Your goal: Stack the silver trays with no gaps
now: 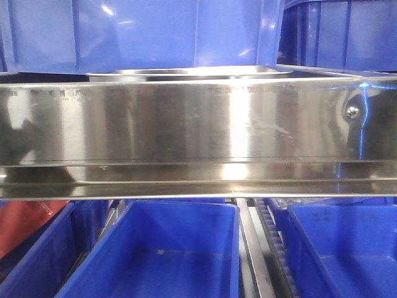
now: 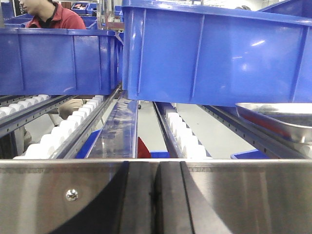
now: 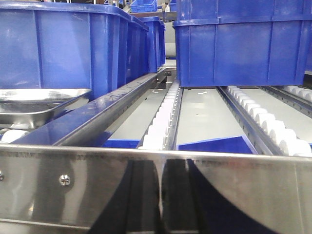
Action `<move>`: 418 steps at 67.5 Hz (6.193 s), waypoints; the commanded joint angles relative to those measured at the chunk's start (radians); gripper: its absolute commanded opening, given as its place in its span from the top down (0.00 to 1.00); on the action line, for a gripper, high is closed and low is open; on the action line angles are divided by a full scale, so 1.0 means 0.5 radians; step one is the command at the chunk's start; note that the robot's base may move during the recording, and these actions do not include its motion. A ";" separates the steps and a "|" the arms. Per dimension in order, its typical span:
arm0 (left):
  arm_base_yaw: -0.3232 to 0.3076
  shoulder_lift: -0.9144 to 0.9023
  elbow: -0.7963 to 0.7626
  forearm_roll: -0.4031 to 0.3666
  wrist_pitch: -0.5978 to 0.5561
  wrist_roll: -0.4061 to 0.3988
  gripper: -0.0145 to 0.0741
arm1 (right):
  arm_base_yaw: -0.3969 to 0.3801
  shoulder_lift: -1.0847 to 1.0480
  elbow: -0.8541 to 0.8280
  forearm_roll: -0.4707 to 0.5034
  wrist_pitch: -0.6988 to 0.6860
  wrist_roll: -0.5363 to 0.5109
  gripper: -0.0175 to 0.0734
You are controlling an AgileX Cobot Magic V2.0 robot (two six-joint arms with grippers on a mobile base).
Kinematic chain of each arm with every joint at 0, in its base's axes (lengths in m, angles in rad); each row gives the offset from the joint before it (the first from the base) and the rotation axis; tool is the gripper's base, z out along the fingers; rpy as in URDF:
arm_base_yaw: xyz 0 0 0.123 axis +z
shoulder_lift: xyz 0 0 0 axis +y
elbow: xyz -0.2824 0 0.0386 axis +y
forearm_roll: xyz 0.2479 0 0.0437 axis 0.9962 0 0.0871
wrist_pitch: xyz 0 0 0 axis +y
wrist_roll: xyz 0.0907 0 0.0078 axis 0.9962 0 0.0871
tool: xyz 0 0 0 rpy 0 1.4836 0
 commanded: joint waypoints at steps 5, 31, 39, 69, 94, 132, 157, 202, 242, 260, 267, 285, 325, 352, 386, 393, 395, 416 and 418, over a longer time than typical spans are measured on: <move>0.006 -0.007 -0.006 0.007 -0.026 0.000 0.85 | -0.006 -0.008 0.000 0.002 -0.034 -0.013 0.82; 0.006 -0.007 -0.006 0.007 -0.026 0.000 0.85 | -0.006 -0.008 0.000 0.002 -0.034 -0.013 0.82; 0.006 -0.007 -0.006 0.007 -0.026 0.000 0.85 | -0.006 -0.008 0.000 0.002 -0.034 -0.013 0.82; 0.006 -0.007 -0.006 0.054 -0.192 0.000 0.85 | -0.006 -0.008 0.000 0.002 -0.246 -0.013 0.82; 0.006 -0.007 -0.258 0.007 -0.288 0.000 0.85 | -0.006 -0.008 -0.240 0.002 -0.943 -0.013 0.82; 0.006 1.006 -1.333 0.049 0.963 0.000 0.85 | -0.006 0.961 -1.526 0.003 1.005 -0.013 0.82; 0.006 1.509 -1.376 -0.020 0.744 0.000 0.85 | -0.006 1.362 -1.650 0.007 0.944 -0.013 0.82; -0.452 2.382 -2.074 0.297 1.027 -0.592 0.85 | 0.455 2.503 -2.359 -0.264 1.235 0.609 0.80; -0.719 3.278 -3.159 0.453 1.919 -1.092 0.85 | 0.738 3.373 -3.209 -0.541 2.074 1.107 0.80; -0.777 3.377 -3.159 0.395 1.907 -1.092 0.85 | 0.738 3.457 -3.209 -0.523 1.989 1.107 0.80; -0.777 3.381 -3.159 0.395 1.907 -1.092 0.85 | 0.738 3.458 -3.209 -0.523 1.954 1.107 0.80; -0.777 3.382 -3.159 0.398 1.865 -1.092 0.85 | 0.738 3.461 -3.209 -0.523 1.884 1.107 0.80; -0.777 3.460 -3.159 0.397 1.829 -1.113 0.54 | 0.727 3.558 -3.209 -0.455 1.780 1.107 0.59; -0.777 3.573 -3.159 0.397 1.810 -1.113 0.54 | 0.705 3.598 -3.209 -0.455 1.753 1.107 0.60; -0.772 3.618 -3.159 0.401 1.760 -1.113 0.54 | 0.657 3.652 -3.209 -0.455 1.742 1.107 0.63; -0.772 3.621 -3.159 0.401 1.760 -1.116 0.54 | 0.657 3.671 -3.209 -0.450 1.751 1.107 0.63; -0.772 3.621 -3.159 0.401 1.756 -1.116 0.54 | 0.657 3.676 -3.209 -0.450 1.751 1.107 0.63; -0.755 3.665 -3.159 0.361 1.789 -1.121 0.54 | 0.657 3.676 -3.209 -0.450 1.740 1.107 0.63; -0.755 3.665 -3.159 0.361 1.789 -1.121 0.54 | 0.657 3.676 -3.209 -0.450 1.740 1.107 0.63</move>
